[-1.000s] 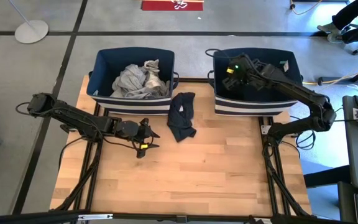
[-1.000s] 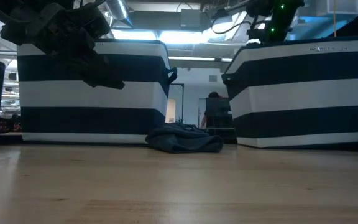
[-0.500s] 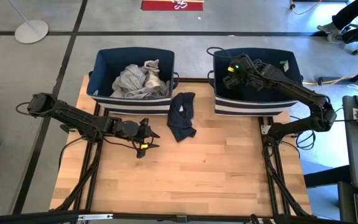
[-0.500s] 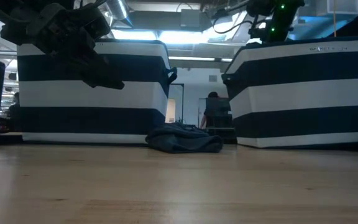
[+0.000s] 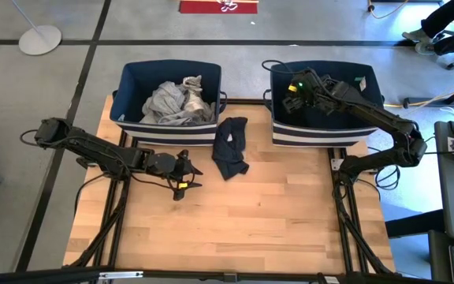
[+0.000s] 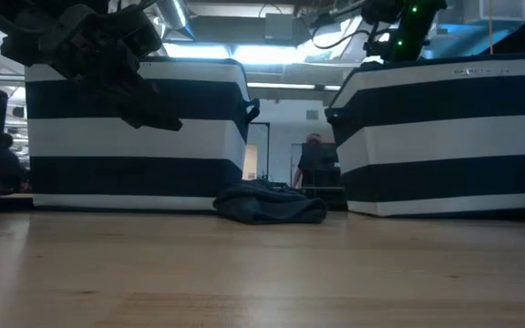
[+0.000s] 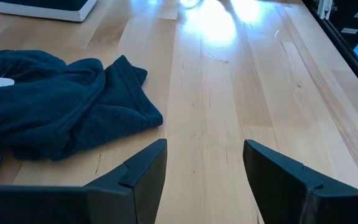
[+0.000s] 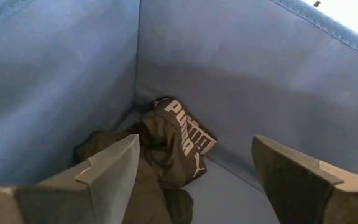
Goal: Sort clothes
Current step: Put the dark blue shorts into the right blue bin
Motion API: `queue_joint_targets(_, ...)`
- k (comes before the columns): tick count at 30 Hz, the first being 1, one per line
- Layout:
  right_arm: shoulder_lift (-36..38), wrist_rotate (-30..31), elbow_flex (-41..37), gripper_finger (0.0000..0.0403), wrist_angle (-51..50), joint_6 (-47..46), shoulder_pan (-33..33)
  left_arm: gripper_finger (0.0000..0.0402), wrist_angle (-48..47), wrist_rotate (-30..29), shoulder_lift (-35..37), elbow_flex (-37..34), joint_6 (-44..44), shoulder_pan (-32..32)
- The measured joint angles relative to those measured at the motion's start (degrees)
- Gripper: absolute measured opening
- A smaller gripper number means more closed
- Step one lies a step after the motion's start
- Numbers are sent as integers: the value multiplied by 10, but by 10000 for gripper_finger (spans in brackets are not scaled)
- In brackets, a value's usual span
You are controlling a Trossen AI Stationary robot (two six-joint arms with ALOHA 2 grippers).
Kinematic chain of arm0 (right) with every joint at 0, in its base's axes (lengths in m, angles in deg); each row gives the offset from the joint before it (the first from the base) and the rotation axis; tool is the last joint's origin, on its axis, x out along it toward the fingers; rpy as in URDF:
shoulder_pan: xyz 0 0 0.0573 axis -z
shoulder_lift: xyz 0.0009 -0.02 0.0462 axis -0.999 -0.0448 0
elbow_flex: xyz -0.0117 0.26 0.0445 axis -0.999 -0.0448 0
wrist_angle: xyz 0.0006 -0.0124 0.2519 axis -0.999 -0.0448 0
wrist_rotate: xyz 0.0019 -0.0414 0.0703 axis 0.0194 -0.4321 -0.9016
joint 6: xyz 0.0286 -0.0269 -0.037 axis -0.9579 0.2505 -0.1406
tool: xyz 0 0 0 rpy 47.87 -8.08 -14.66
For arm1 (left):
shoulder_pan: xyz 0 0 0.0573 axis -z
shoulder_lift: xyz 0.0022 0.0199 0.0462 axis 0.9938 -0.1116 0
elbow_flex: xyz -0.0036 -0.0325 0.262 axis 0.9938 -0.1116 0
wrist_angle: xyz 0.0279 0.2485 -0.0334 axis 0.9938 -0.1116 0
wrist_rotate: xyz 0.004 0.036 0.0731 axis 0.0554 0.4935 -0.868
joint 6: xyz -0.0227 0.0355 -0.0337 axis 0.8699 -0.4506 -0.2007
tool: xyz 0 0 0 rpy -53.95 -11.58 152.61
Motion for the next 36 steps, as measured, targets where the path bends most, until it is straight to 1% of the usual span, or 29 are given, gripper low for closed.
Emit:
queue_joint_targets(5,0,0,1,308,-1,6,-1,200,0,0,0,0,0,0)
queue_joint_targets(8,0,-8,24,304,-19,7,-1,200,0,0,0,0,0,0)
queue_joint_targets(13,1,-73,77,304,-26,-6,-1,200,0,0,0,0,0,0)
queue_joint_targets(15,1,-87,95,303,-20,-6,-14,200,0,0,0,0,0,0)
queue_joint_targets(19,1,-90,116,303,3,-6,-54,200,0,0,0,0,0,0)
queue_joint_targets(26,0,-89,118,303,72,-6,-143,200,0,0,0,0,0,0)
queue_joint_targets(30,-2,-72,118,303,90,-5,-194,200,0,0,0,0,0,0)
queue_joint_targets(32,-8,-60,118,303,98,-1,-217,200,0,0,0,0,0,0)
queue_joint_targets(36,-37,-60,118,303,118,29,-261,200,0,0,0,0,5,0)
